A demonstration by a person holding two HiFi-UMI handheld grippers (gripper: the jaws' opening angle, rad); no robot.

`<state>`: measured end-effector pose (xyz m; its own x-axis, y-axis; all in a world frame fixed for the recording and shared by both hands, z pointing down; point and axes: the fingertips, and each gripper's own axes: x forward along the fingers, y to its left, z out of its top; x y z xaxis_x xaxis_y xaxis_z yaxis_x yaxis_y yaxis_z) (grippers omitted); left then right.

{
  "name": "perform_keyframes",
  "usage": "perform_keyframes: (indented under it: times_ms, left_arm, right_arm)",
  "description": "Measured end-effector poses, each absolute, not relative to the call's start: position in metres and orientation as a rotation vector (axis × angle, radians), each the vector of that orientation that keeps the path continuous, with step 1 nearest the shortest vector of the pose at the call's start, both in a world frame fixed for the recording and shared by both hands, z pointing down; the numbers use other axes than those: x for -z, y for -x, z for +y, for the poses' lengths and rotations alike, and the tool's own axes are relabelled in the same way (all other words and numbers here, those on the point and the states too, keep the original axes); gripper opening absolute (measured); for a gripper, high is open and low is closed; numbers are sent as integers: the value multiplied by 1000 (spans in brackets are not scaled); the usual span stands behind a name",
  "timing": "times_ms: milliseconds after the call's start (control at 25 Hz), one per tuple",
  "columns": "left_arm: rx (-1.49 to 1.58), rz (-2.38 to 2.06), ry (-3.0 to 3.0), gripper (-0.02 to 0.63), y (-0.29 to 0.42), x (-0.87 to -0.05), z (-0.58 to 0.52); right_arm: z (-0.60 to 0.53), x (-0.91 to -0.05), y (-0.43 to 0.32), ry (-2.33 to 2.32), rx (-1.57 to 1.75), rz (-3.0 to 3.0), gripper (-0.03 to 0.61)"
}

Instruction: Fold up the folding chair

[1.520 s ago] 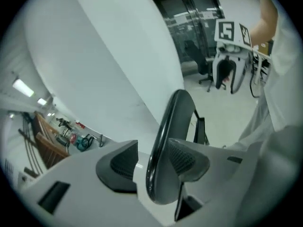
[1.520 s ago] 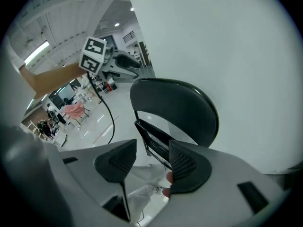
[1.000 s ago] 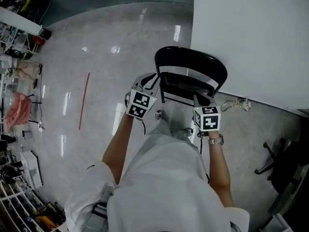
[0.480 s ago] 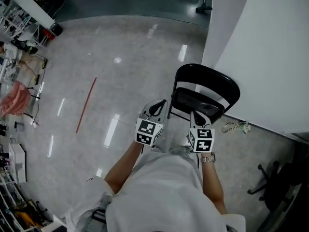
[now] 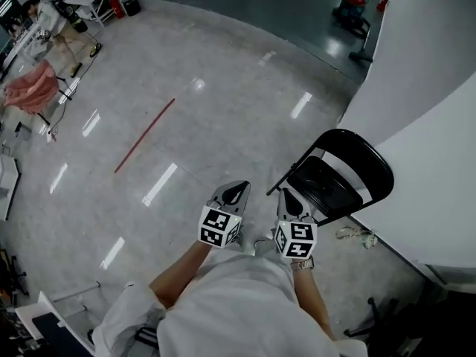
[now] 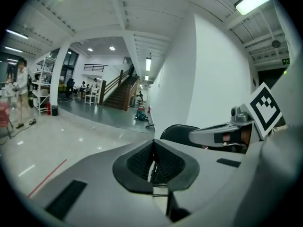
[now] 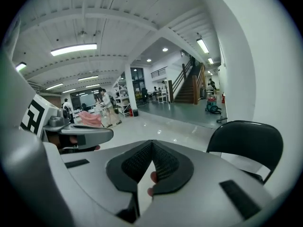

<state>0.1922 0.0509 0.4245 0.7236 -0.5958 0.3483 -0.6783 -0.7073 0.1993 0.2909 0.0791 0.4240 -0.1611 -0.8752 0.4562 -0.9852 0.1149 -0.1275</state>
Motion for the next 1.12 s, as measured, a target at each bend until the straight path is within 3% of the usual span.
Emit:
perform_keyframes:
  times_ms: [280, 720, 920, 1120]
  left_arm:
    - [-284, -1292, -2477, 11, -93, -422, 59]
    - [-195, -1702, -2268, 11, -6, -406, 86]
    - [-189, -1864, -2111, 11, 13, -405, 113]
    - [-226, -1908, -2052, 11, -16, -405, 141]
  right_arm:
    - [75, -407, -205, -1715, -490, -2259, 5]
    - [71, -392, -98, -1265, -353, -2551, 4]
    - [80, -391, -86, -1115, -344, -2620, 3]
    - [95, -390, -107, -1028, -432, -2648, 4]
